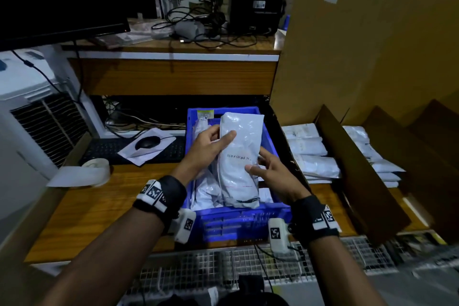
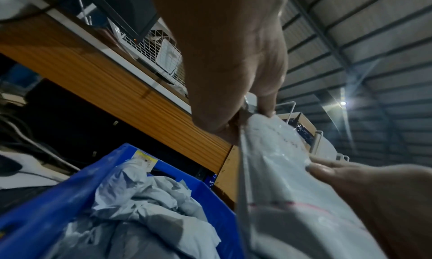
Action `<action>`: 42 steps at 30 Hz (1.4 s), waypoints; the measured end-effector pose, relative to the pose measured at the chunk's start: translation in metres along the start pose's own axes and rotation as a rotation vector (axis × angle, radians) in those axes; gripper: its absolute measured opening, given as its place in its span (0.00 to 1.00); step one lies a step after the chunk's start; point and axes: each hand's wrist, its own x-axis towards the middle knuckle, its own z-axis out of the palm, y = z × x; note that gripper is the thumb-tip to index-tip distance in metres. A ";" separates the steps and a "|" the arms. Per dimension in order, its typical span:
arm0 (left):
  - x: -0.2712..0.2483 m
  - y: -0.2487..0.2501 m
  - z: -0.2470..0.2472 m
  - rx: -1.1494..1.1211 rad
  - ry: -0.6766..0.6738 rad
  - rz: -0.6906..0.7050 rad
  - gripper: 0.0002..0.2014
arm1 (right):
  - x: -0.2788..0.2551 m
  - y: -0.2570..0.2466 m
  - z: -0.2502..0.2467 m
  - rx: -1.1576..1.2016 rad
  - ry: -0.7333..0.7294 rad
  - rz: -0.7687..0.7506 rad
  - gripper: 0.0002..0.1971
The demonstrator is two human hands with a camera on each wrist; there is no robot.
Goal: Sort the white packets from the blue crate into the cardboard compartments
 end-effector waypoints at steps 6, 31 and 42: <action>0.010 0.014 0.012 -0.158 0.093 0.002 0.14 | -0.005 0.016 0.004 -0.080 -0.049 -0.004 0.33; 0.026 0.013 -0.017 -0.080 0.256 0.085 0.03 | 0.002 -0.034 -0.072 0.274 0.544 -0.222 0.27; -0.008 -0.005 0.004 -0.152 0.118 0.007 0.18 | 0.026 -0.029 -0.020 0.614 0.342 -0.171 0.21</action>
